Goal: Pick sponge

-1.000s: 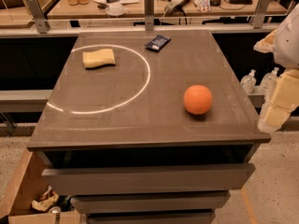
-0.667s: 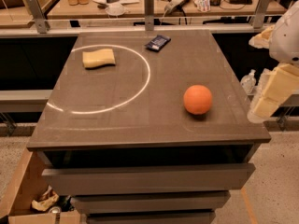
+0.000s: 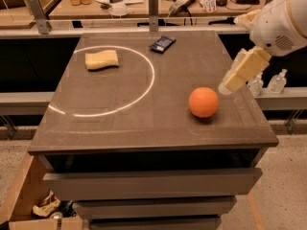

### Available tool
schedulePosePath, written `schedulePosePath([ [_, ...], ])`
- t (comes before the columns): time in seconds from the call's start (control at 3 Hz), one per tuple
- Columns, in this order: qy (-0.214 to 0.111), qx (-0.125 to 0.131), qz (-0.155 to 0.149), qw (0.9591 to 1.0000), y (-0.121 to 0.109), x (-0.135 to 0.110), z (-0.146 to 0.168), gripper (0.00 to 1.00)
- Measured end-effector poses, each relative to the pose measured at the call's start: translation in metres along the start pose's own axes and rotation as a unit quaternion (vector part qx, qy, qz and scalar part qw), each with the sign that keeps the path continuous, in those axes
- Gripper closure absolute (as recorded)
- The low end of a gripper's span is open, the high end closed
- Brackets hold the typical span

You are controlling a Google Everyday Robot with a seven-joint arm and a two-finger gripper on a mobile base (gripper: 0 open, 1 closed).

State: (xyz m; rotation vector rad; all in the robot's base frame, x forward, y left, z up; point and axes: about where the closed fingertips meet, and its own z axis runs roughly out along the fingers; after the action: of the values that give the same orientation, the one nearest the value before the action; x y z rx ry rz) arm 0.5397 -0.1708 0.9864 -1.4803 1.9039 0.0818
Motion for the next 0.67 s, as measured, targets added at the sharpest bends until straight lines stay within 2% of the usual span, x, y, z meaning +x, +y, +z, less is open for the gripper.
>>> schedulePosePath([
  [0.33, -0.012, 0.016, 0.001, 0.9998, -0.0096, -0.0057, 0.0032, 0.0],
  [0.67, -0.012, 0.016, 0.001, 0.9998, -0.0096, -0.0057, 0.0032, 0.0],
])
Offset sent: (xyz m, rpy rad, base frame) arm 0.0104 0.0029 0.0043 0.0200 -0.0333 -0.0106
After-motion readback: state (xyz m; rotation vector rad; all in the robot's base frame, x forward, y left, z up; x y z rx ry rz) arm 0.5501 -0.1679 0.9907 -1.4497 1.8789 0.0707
